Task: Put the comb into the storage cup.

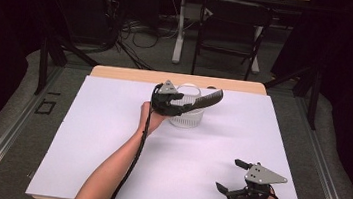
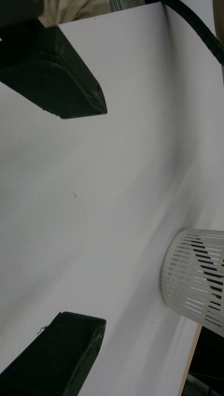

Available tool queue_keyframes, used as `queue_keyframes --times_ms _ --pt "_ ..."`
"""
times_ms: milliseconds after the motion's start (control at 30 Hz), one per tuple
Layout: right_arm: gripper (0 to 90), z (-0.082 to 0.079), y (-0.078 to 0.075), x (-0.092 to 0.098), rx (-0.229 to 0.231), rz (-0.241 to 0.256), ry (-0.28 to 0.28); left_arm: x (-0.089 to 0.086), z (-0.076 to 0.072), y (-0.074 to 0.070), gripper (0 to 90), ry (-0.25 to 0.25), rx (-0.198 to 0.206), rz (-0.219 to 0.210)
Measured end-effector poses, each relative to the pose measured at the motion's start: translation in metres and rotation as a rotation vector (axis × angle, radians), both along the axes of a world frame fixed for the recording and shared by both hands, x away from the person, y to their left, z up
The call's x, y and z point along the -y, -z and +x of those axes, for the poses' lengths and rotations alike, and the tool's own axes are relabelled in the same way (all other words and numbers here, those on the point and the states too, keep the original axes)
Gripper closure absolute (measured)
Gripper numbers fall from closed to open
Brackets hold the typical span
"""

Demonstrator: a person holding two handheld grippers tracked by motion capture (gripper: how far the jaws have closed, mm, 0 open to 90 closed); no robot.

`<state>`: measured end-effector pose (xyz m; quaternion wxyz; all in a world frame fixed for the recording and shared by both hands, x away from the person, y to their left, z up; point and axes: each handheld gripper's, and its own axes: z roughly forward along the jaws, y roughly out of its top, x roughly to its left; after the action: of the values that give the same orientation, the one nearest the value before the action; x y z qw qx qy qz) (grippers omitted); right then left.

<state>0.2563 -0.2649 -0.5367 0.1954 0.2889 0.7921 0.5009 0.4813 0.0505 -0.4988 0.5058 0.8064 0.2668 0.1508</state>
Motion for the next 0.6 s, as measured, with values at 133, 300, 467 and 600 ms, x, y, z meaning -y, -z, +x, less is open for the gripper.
queue_keyframes --times_ms 133,300,467,600 --pt "0.2 0.0 0.0 0.0 -0.001 -0.001 0.0 -0.004 -0.002 -0.005 33.8 -0.008 -0.005 0.0" --pt "0.2 0.0 0.0 0.0 -0.002 -0.003 0.0 -0.011 -0.008 -0.012 27.6 -0.014 -0.002 0.006" --pt "0.2 0.0 0.0 0.0 -0.004 -0.005 -0.002 -0.018 -0.015 -0.02 19.8 -0.018 0.002 0.031" --pt "0.2 0.0 0.0 -0.001 -0.006 -0.004 -0.004 -0.023 -0.023 -0.024 14.7 -0.027 0.004 0.048"
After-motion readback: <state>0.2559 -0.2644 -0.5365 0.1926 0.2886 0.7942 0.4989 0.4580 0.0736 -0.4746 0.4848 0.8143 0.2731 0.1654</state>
